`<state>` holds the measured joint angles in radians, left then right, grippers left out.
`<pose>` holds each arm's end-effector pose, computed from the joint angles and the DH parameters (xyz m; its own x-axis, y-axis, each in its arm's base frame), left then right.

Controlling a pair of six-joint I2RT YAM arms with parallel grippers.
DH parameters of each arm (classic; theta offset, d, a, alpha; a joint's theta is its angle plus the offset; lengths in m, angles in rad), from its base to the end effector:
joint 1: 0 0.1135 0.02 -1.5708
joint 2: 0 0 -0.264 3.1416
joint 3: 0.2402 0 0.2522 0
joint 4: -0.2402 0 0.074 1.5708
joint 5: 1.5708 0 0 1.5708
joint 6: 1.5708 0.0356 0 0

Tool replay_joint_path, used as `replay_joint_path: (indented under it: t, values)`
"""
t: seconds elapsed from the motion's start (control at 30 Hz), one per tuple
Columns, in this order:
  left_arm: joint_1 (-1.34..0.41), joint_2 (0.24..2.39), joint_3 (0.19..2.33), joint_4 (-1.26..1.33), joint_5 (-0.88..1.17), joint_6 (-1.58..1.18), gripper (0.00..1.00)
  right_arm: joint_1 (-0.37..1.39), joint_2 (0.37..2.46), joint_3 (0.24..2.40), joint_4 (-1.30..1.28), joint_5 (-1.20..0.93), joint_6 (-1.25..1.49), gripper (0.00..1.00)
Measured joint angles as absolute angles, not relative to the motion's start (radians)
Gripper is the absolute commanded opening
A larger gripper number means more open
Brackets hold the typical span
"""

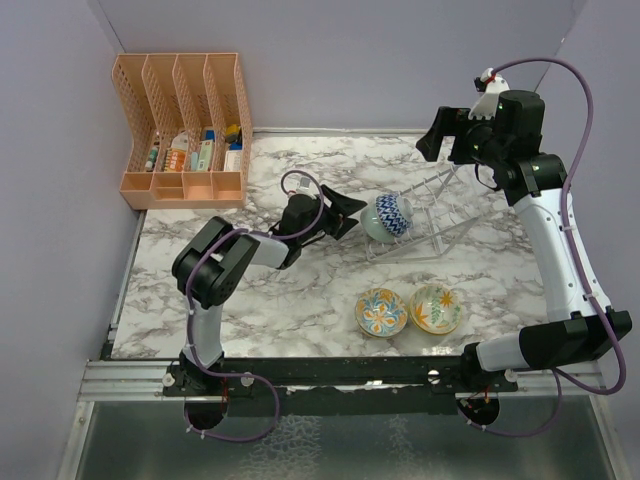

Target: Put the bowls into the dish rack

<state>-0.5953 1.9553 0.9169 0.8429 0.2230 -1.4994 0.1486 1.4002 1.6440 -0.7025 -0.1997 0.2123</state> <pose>0.3282 -0.2318 0.1565 -0.7361 -0.6763 -0.0271 -0.1086 0.1576 -0.9815 0.2917 0.0508 0.4428 -0.4957 0.1346 -0.8580 -0.2215 0.9356 0.2748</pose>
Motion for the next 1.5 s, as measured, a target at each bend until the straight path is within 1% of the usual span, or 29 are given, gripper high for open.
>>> replay_joint_path:
  t: [0.5, 0.83, 1.13, 1.27, 1.33, 1.4, 1.47, 1.5]
  values:
    - [-0.615, 1.983, 1.047, 0.853, 0.223, -1.531, 0.7, 0.149, 1.4, 1.644, -0.702, -0.199, 0.212, 0.99]
    - [-0.624, 1.999, 1.047, 0.85, 0.224, -1.539, 0.71, 0.149, 1.401, 1.644, -0.702, -0.199, 0.212, 0.99]
    - [-0.624, 1.999, 1.035, 0.834, 0.243, -1.534, 0.8, 0.149, 1.401, 1.644, -0.702, -0.199, 0.212, 0.99]
    - [-0.621, 1.995, 1.023, 0.822, 0.247, -1.53, 0.82, 0.149, 1.401, 1.644, -0.702, -0.199, 0.211, 0.99]
    - [-0.614, 1.971, 0.984, 0.819, 0.247, -1.525, 0.83, 0.149, 1.401, 1.644, -0.703, -0.199, 0.207, 0.99]
    - [-0.604, 1.921, 0.92, 0.802, 0.248, -1.515, 0.87, 0.149, 1.401, 1.644, -0.703, -0.199, 0.205, 0.99]
    - [-0.588, 1.855, 0.864, 0.769, 0.249, -1.5, 0.98, 0.149, 1.401, 1.644, -0.703, -0.198, 0.204, 1.0]
    - [-0.579, 1.811, 0.836, 0.746, 0.25, -1.486, 0.99, 0.149, 1.401, 1.644, -0.703, -0.198, 0.204, 0.99]
